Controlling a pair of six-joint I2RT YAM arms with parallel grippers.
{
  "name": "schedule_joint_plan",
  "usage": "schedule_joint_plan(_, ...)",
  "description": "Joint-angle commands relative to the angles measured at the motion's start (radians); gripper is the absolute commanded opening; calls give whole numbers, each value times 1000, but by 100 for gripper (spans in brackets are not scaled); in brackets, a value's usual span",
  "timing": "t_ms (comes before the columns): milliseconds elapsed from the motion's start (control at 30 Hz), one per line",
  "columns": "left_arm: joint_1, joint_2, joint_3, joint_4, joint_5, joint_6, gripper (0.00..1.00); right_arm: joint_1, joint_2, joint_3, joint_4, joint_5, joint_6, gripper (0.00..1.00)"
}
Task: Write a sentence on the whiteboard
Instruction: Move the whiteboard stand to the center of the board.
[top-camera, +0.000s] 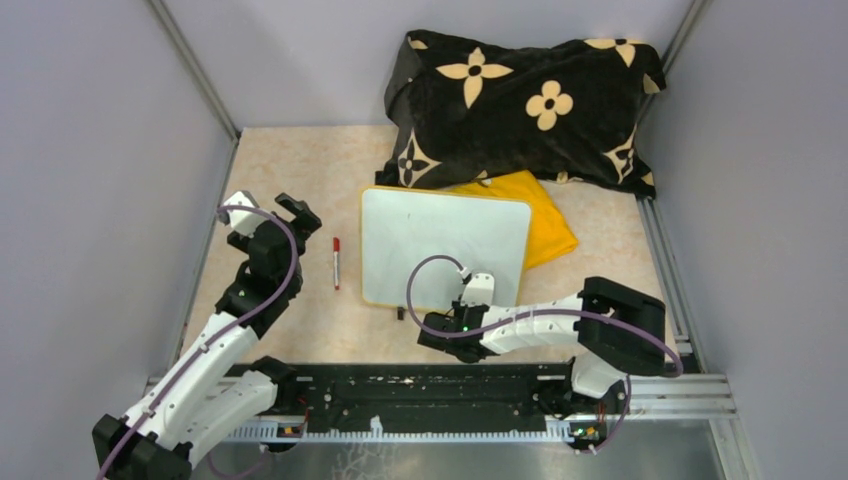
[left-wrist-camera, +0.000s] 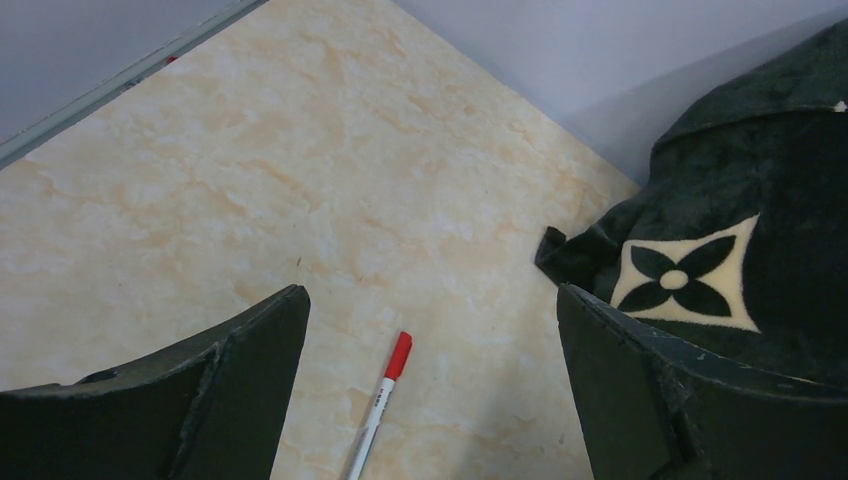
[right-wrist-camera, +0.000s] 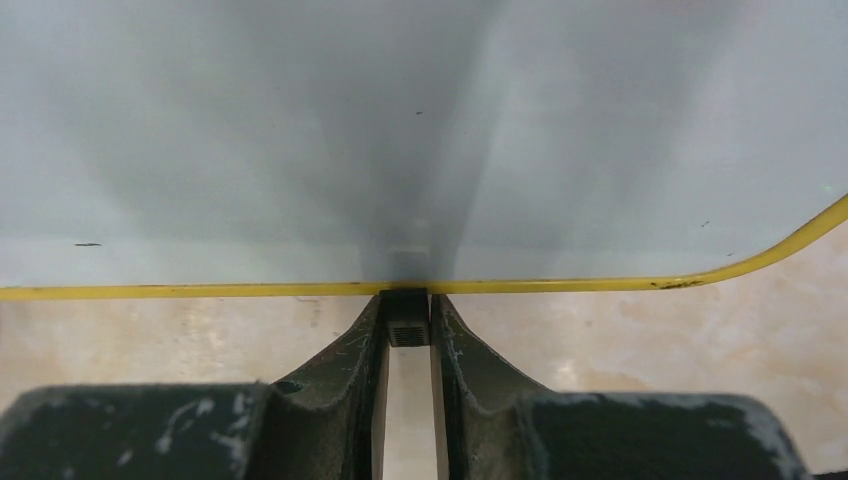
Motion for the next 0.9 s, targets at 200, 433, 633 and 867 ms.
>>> schedule_joint_plan(200,-5,3,-5,27,21,24,99,-31,-102,-35,-126,23,-65,0)
schedule_joint_plan(433,-6,-3,-13,53,55,43,99,-70,-172,-43,-108,29,-238,0)
schedule_joint_plan(633,-6,-2,-13,59,64,51,99,-70,-229,-106,-42,31,-337,0)
schedule_joint_plan(867,-7,-1,-17,62,64,58,99,-68,-210,-196,58,-27,-349,0)
